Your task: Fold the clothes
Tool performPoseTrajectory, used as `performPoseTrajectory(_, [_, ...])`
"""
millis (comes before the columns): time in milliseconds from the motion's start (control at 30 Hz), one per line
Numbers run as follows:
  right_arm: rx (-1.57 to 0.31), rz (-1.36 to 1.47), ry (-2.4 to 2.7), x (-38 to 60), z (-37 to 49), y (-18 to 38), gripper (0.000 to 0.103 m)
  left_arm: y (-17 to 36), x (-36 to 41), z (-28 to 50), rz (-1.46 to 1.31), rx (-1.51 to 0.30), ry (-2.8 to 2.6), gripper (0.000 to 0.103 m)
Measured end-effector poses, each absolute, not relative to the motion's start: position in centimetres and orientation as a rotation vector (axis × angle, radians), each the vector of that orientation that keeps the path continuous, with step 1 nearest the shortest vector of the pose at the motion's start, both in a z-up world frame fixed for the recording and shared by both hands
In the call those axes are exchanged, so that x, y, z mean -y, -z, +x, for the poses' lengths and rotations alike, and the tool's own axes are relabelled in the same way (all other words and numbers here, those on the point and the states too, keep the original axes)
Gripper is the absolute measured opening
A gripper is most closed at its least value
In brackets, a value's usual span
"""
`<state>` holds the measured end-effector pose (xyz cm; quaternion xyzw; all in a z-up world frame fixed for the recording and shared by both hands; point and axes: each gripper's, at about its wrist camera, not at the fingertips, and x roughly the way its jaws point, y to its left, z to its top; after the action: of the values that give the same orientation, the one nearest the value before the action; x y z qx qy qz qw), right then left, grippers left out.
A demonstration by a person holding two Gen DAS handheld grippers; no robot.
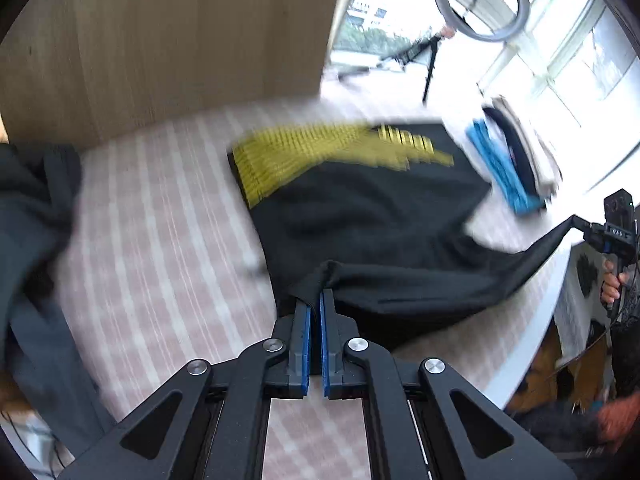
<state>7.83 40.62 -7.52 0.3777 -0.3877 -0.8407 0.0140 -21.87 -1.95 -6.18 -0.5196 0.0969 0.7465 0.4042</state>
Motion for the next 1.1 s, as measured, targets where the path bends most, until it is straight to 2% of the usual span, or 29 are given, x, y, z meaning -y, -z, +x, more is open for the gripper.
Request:
performPoseTrajectory(67, [1.154,1.148,2.678,-42.0,4.2,5.9,0.003,5.8,1.1,-24.2,-1.307,-0.21,-1.906,0.003])
performPoseTrajectory(200, [1.183,1.183,2.693,-44.9,-2.6,5.8,0.003,7.9,-0.8,-29.1,-1.366,-0.119,-1.934,0.003])
performPoseTrajectory(400, [1.241,1.328,2.688,-49.0,-13.0,11.5,0.003,12.8,-3.5,-35.3,-1.482,-0.053,-1.924,0.003])
performPoseTrajectory(533, [1.226,1.442,2.665,-50.9,-16.8,15.9,0.003,16.6,-5.1,-38.7,-1.565,-0.015,-1.888,0.003])
performPoseTrajectory(667, [1.198,1.522,2.657,-51.7,-19.4,18.7,0.003,19.0,-6.5,-40.0,-1.613,-0.051,-1.851,0.004])
performPoseTrajectory(833, [1.225,1.62,2.586,-52.6,-21.0,20.5,0.006,19.0,-6.1,-40.7,-1.659,-0.025,-1.819,0.01])
performPoseTrajectory(900, [1.231,1.601,2.573,-52.6,-20.6,20.2,0.013,18.3,-5.8,-40.4,-1.637,-0.058,-1.833,0.015])
performPoseTrajectory(967, [1.197,1.601,2.56,-52.3,-20.3,20.0,0.019,17.8,-5.4,-39.9,-1.61,-0.092,-1.846,0.029])
performPoseTrajectory(1033, [1.155,1.607,2.552,-51.8,-20.1,19.9,0.02,17.6,-5.0,-39.4,-1.59,-0.09,-1.827,0.038])
performPoseTrajectory(1100, [1.105,1.615,2.547,-51.3,-20.1,19.8,0.02,17.7,-4.8,-39.2,-1.592,-0.079,-1.815,0.038])
